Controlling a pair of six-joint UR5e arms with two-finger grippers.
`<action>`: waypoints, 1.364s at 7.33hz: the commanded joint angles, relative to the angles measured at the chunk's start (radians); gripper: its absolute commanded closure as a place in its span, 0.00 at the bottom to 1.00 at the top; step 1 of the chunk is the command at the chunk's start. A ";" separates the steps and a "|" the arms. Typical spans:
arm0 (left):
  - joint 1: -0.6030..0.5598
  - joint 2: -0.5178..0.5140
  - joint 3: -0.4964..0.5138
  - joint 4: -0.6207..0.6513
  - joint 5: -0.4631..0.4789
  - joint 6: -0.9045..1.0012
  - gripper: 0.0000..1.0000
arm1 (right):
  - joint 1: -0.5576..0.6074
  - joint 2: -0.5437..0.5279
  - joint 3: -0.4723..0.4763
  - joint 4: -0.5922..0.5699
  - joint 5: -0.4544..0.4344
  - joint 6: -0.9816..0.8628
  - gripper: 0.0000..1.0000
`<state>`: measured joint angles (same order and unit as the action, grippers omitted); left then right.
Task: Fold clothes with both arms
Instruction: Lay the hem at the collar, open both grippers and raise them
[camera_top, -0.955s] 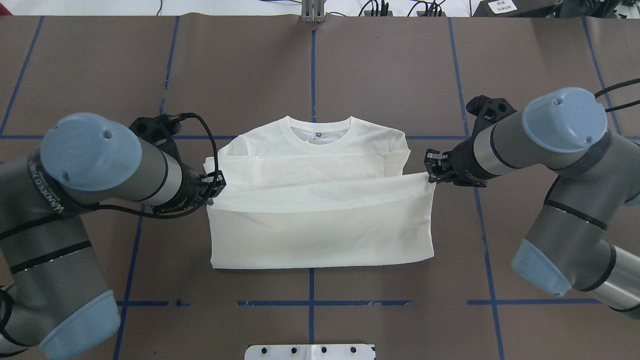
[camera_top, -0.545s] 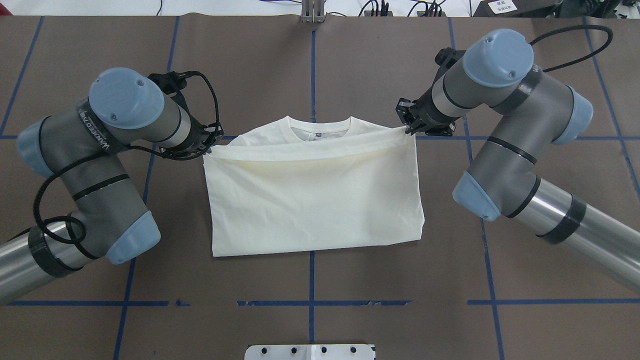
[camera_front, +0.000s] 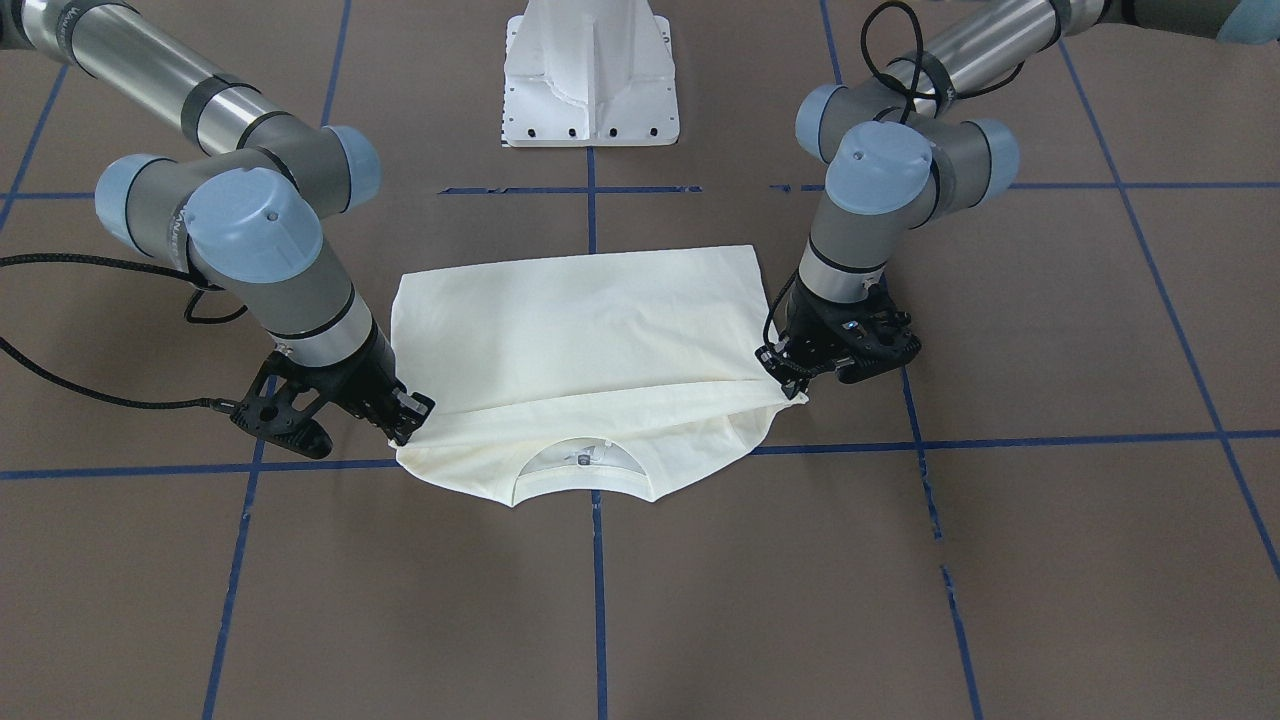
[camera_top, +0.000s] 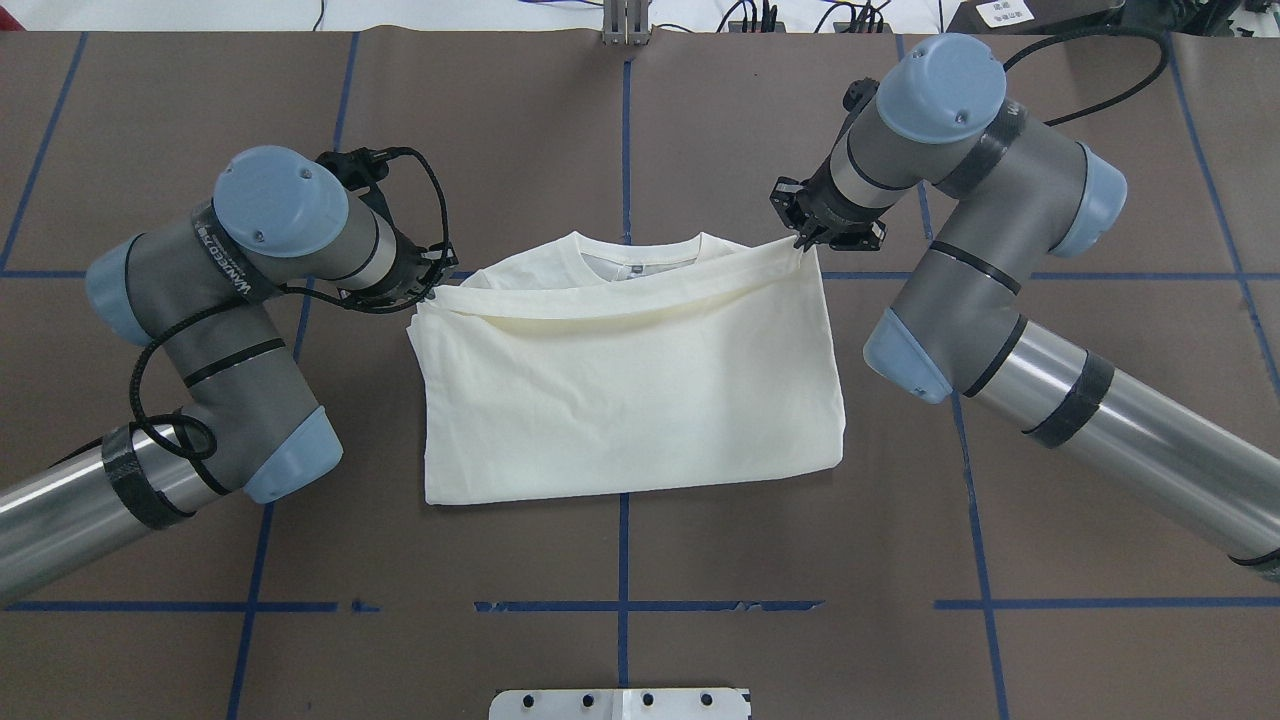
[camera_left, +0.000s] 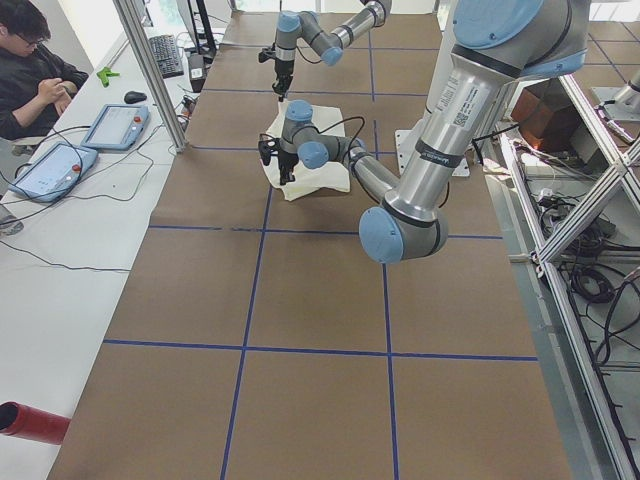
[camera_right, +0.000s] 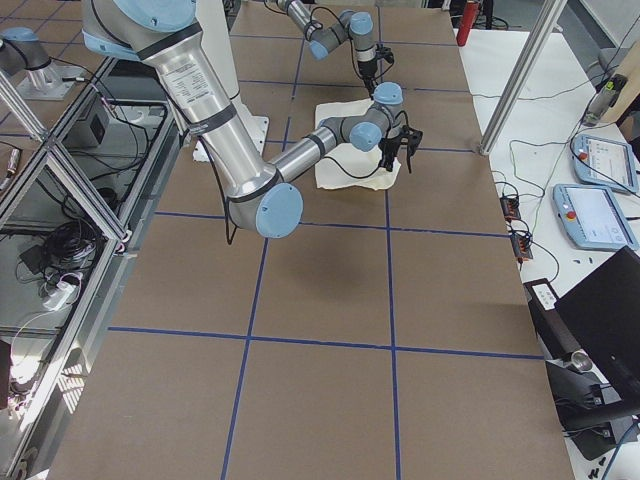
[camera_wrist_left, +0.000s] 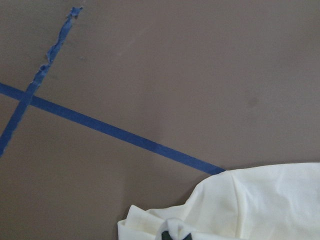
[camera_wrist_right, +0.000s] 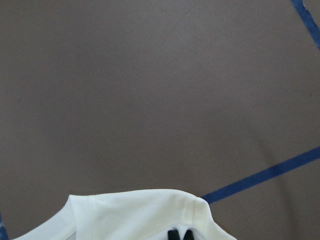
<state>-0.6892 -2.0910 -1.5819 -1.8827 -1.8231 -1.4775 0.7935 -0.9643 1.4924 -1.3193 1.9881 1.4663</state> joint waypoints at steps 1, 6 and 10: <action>-0.001 -0.003 0.017 -0.006 0.001 0.002 1.00 | 0.003 -0.004 -0.008 0.000 0.000 -0.006 1.00; -0.001 -0.024 0.016 -0.003 -0.004 0.000 1.00 | -0.002 -0.001 -0.006 0.000 0.002 -0.006 1.00; -0.030 -0.040 0.007 0.010 -0.022 0.003 0.00 | 0.001 -0.016 0.021 0.002 0.003 -0.037 0.00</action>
<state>-0.7028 -2.1279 -1.5697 -1.8756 -1.8319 -1.4759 0.7939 -0.9700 1.4958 -1.3189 1.9899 1.4429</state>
